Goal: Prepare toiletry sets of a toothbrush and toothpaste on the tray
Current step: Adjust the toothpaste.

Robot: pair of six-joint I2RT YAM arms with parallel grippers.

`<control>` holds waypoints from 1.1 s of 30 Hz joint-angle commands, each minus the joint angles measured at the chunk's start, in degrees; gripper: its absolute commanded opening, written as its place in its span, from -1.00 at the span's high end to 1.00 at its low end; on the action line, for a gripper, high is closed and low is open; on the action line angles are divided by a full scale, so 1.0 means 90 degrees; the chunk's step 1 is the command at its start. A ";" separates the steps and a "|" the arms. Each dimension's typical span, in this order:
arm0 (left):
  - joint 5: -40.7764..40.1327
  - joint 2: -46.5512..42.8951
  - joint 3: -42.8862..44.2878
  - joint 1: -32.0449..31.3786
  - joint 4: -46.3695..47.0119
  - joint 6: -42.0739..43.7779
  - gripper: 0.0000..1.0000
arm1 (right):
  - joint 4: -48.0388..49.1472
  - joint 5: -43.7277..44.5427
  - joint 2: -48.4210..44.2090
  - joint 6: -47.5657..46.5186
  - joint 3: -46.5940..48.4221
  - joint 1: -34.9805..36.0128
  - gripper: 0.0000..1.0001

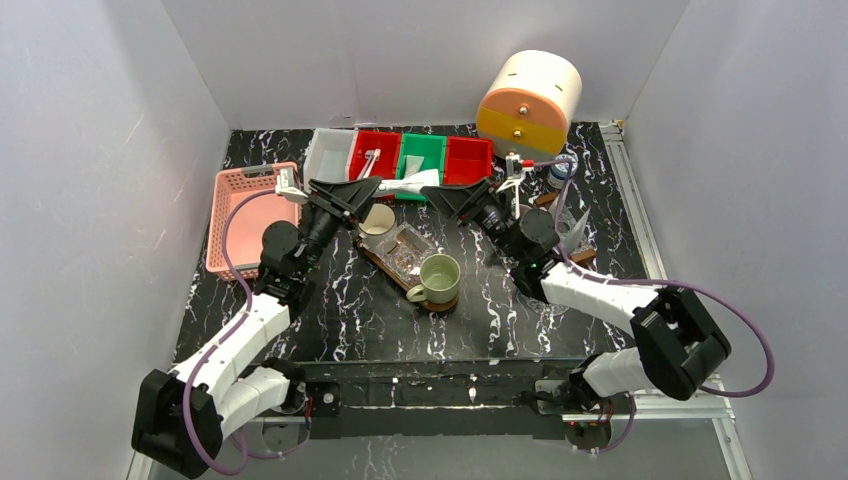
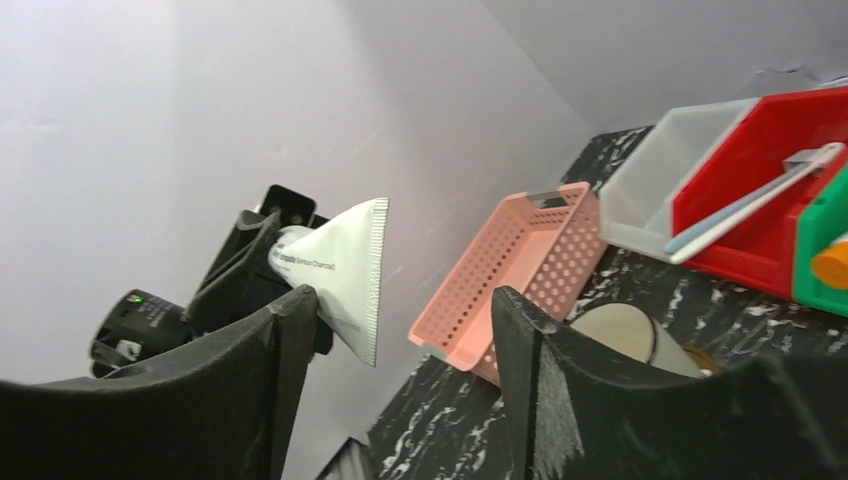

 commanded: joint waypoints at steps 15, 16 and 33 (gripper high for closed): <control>-0.0147 -0.0130 -0.0163 -0.0167 0.0872 -0.0318 0.81 | 0.2041 -0.0500 0.0458 0.0609 0.0445 -0.0001 0.07; -0.0143 -0.0131 -0.0175 -0.0176 0.0881 -0.0318 0.81 | 0.2088 -0.0535 0.0489 0.0612 0.0458 0.0002 0.14; -0.0575 -0.0486 -0.0913 -0.0198 0.1011 0.0040 0.16 | 0.1806 -0.0698 0.0096 -0.0020 0.0421 -0.0010 0.97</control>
